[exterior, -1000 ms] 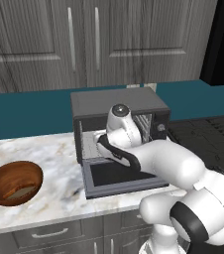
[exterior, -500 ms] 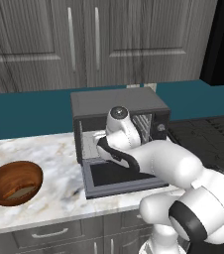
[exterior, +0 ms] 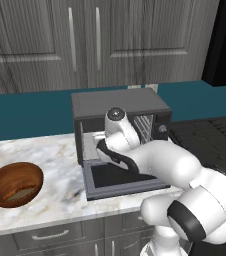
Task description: Pick up the heated bread from the toaster oven and place it in the bowl. Then move the bread bowl to the dining counter.
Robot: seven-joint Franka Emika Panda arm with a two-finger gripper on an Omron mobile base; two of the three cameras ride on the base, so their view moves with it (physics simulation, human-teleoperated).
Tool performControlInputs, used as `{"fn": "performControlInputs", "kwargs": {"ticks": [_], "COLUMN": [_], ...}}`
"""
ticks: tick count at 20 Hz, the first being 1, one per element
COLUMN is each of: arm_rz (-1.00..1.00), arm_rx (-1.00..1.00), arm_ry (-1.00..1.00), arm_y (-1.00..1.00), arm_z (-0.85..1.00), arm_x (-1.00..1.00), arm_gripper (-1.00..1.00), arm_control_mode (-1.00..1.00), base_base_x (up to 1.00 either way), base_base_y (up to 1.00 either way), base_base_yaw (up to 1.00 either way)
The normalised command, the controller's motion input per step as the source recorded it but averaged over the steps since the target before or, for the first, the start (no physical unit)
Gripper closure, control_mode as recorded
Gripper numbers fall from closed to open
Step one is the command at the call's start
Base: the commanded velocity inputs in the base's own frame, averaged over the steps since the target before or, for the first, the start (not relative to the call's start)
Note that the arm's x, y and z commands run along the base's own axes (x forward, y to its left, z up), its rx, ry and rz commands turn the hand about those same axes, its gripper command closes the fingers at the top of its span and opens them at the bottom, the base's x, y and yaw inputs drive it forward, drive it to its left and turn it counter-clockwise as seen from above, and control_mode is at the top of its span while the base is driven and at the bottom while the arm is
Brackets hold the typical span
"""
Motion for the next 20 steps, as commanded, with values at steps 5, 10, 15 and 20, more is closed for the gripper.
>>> {"fn": "performControlInputs", "kwargs": {"ticks": [5, 10, 15, 20], "arm_rz": [-0.03, 0.00, 0.00, -0.01], "arm_rx": [0.00, -0.05, -0.02, 0.00], "arm_ry": [0.00, 0.00, 0.00, 0.01], "arm_y": [0.00, 0.01, 0.00, 0.01], "arm_z": [-0.13, -0.20, -0.20, 0.00], "arm_x": [0.02, 0.09, 0.04, 0.03], "arm_gripper": [-1.00, -1.00, 1.00, 1.00], "arm_control_mode": [-1.00, -1.00, -1.00, -1.00], "base_base_x": [0.00, 0.00, 0.00, 0.00], "base_base_y": [0.00, 0.00, 0.00, 0.00], "base_base_yaw": [0.00, 0.00, 0.00, 0.00]}}
